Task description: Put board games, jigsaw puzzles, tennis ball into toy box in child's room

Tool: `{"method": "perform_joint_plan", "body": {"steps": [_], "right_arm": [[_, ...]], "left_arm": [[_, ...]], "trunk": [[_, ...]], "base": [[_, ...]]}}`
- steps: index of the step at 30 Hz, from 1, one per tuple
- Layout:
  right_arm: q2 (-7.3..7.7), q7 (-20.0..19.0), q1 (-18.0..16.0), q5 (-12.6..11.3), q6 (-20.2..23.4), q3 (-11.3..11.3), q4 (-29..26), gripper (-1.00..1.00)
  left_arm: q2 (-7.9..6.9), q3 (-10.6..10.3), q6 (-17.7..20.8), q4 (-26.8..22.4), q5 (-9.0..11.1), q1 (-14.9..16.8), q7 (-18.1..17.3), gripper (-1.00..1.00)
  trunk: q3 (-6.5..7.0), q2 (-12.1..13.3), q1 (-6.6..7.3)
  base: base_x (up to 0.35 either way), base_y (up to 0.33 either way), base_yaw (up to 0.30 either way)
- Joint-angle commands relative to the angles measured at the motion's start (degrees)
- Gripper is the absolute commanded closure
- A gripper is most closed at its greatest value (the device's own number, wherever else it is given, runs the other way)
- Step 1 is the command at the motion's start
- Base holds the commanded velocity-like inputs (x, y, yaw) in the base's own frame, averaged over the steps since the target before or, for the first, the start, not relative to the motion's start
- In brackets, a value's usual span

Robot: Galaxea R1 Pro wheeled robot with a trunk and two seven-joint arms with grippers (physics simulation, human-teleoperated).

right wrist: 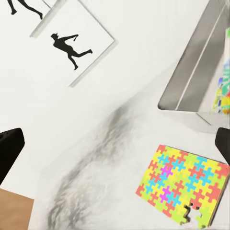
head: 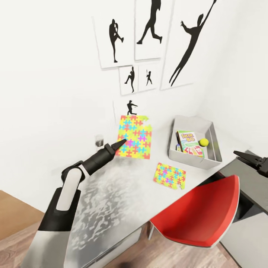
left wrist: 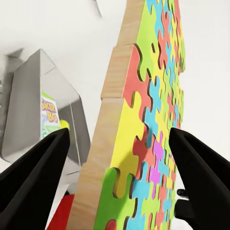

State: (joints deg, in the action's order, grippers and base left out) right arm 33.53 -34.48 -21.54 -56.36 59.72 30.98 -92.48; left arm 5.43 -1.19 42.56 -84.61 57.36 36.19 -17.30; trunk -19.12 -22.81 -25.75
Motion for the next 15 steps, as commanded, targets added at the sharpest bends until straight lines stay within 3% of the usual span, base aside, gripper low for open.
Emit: {"method": "perform_joint_plan", "body": {"steps": [1, 7, 15], "right_arm": [[0.0, -0.41, -0.08, 0.36, 0.28, 0.07, 0.01, -1.0], [-0.03, -0.41, -0.08, 0.37, 0.28, 0.12, 0.01, -1.0], [-0.16, -0.41, -0.08, 0.41, 0.28, 0.0, 0.01, -1.0]], "left_arm": [[0.03, 0.07, 0.35, -0.11, 1.57, 0.45, 1.95, 1.0], [-0.32, 0.15, -0.06, -0.46, 7.84, 0.34, 8.31, 1.0], [-0.55, 0.22, -0.42, -0.76, 9.43, -0.33, 9.86, 1.0]], "trunk": [[-0.1, -0.11, -0.03], [-0.1, -0.11, -0.03], [-0.1, -0.11, -0.03]], "base": [[0.0, 0.0, -0.166], [0.0, 0.0, -0.08], [0.0, -0.003, -0.015]]}}
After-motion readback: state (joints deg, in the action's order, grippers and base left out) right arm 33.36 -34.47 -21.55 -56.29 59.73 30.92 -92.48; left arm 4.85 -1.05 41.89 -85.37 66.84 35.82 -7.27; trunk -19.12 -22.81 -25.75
